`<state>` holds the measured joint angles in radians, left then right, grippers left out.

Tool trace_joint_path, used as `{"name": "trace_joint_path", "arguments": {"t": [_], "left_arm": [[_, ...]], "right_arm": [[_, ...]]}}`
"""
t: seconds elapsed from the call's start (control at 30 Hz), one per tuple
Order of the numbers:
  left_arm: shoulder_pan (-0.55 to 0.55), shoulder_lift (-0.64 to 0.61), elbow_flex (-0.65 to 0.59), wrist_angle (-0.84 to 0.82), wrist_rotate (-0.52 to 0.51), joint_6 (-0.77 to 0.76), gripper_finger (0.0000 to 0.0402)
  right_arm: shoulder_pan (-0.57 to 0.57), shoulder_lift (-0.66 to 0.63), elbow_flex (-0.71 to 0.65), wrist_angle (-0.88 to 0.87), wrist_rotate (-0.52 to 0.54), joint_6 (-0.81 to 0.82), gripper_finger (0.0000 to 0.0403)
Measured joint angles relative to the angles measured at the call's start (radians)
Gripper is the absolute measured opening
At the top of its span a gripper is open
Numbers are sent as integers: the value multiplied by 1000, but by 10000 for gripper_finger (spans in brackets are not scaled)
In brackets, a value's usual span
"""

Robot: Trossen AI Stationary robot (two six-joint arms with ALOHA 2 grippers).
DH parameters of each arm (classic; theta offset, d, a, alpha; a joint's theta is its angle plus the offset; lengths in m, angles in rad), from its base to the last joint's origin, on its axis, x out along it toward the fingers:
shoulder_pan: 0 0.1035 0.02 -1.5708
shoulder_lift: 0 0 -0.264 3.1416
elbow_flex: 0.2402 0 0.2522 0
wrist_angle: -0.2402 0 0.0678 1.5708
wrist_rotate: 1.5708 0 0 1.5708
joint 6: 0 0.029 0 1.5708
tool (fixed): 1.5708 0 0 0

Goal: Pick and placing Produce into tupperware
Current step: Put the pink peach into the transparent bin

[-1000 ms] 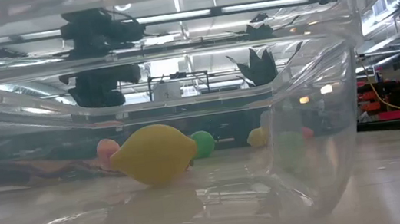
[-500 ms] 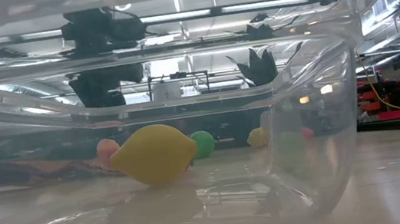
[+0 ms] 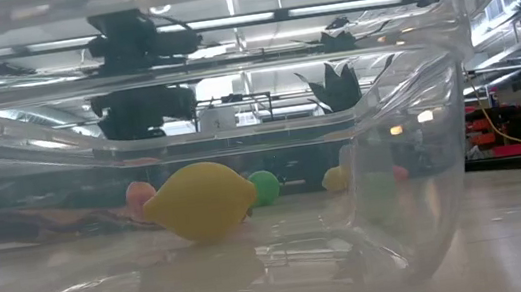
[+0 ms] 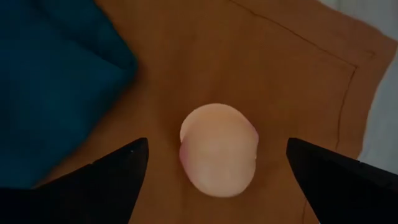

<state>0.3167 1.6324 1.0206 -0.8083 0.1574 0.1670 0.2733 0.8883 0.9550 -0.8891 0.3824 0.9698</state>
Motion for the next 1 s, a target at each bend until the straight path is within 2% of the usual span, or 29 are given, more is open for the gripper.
{"name": "trace_joint_path", "arguments": {"t": [0.37,0.67,0.8,1.0], "left_arm": [[0,105,0,16,1,2,387],[-2,135,0,16,1,3,384],[-3,135,0,23,1,1,363],[-7,135,0,23,1,2,306]], "right_arm": [[0,0,0,1,-12,-1,109],[0,0,0,1,-11,-1,109],[0,0,0,1,-11,-1,109],[0,0,0,1,-11,-1,109]]}}
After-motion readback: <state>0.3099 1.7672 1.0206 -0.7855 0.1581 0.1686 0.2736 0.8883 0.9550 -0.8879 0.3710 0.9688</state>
